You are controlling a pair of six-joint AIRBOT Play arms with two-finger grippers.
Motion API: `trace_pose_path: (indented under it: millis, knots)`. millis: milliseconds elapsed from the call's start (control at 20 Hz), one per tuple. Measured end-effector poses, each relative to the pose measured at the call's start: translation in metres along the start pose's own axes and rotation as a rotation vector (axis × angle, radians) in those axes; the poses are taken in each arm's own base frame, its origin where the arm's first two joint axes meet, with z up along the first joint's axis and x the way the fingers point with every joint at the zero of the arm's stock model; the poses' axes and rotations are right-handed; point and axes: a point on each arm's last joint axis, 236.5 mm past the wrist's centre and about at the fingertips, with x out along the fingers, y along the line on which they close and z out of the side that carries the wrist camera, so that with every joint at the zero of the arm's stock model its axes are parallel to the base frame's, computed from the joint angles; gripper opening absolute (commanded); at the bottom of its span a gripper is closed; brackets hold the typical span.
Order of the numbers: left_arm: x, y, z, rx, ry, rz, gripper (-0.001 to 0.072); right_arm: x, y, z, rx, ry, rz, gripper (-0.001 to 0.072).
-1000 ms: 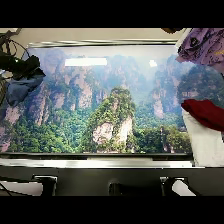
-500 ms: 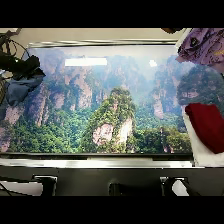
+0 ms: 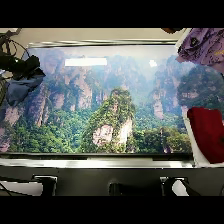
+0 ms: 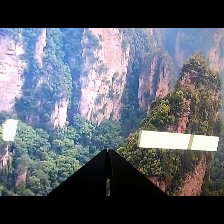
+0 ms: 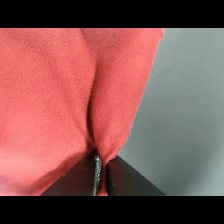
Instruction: Fold the clothes and pants, and hang the long-sleeved shirts on hangers.
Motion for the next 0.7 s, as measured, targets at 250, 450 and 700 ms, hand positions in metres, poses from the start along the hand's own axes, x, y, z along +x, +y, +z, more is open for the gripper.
trace_pose_path:
  millis: [250, 450, 700]
  knots:
    - [0.000, 0.000, 0.000, 0.000, 0.000, 0.000, 0.0022, 0.006, 0.001, 0.003, -0.001, -0.022, -0.003, 0.0141]
    - [0.000, 0.000, 0.000, 0.000, -0.001, 0.000, 0.0022, 0.006, 0.013, 0.011, -0.007, -0.057, 0.044, 0.0371]
    - [-0.003, 0.001, 0.001, 0.025, -0.010, 0.010, 0.0021, -0.030, 0.084, 0.021, -0.107, -0.100, 0.373, 0.0246]
